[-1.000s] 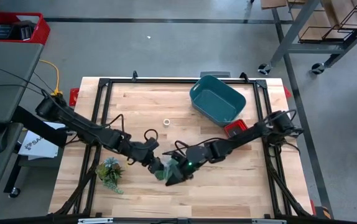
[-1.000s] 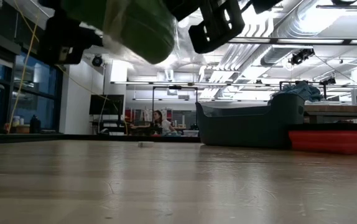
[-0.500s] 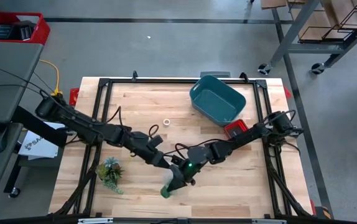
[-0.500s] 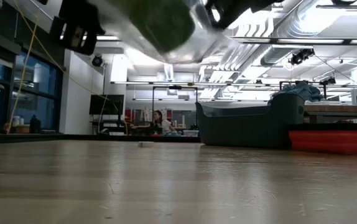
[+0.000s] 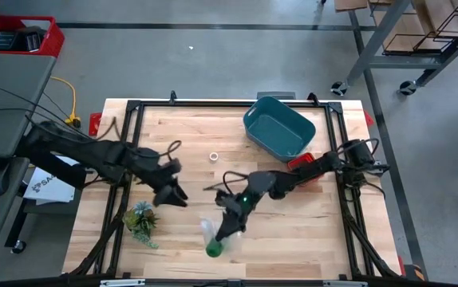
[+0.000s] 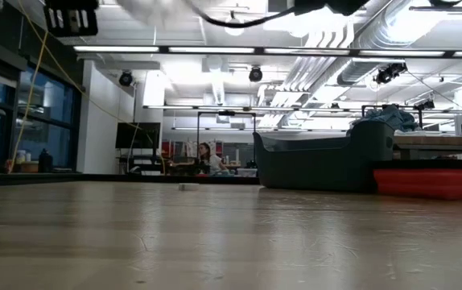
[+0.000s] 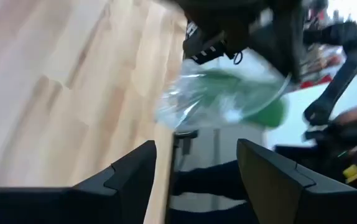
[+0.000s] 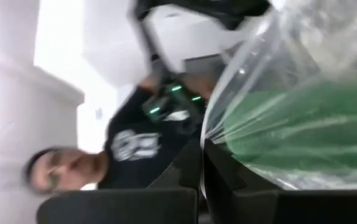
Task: Roll bandage
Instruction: Put the green bandage into the transparent zip bag
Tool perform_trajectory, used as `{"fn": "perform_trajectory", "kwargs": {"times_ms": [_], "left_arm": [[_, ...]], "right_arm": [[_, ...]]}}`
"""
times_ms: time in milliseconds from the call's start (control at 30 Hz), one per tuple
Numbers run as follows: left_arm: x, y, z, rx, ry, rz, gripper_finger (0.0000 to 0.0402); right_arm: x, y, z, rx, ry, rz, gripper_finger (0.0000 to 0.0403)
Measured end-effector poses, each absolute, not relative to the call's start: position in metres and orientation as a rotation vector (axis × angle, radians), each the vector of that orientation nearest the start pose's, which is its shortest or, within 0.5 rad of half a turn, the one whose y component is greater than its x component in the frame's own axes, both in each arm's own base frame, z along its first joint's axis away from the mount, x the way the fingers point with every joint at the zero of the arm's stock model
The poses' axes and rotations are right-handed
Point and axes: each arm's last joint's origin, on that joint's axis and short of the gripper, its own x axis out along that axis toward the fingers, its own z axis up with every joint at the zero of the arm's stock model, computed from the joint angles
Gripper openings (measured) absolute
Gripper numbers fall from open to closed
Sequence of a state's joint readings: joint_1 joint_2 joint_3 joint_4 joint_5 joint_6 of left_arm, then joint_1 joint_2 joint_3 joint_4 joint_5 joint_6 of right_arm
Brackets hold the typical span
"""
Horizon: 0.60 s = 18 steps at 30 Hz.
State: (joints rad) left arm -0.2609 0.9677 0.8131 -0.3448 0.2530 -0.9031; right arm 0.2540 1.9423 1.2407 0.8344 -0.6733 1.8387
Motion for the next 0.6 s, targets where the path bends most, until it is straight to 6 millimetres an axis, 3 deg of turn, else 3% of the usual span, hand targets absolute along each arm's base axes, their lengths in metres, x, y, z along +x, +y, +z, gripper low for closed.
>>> {"fn": "perform_trajectory", "kwargs": {"times_ms": [200, 600], "left_arm": [[0.182, -0.066, 0.312, -0.566, 0.644, -0.274, 0.0221], [0.217, -0.093, 0.361, 0.495, 0.495, -0.206, 0.0221]], "right_arm": [[0.414, 0.103, 0.266, 1.686, 0.639, 0.893, 0.0], [0.416, 0.072, 0.271, 1.663, 0.696, 0.96, 0.0]]}}
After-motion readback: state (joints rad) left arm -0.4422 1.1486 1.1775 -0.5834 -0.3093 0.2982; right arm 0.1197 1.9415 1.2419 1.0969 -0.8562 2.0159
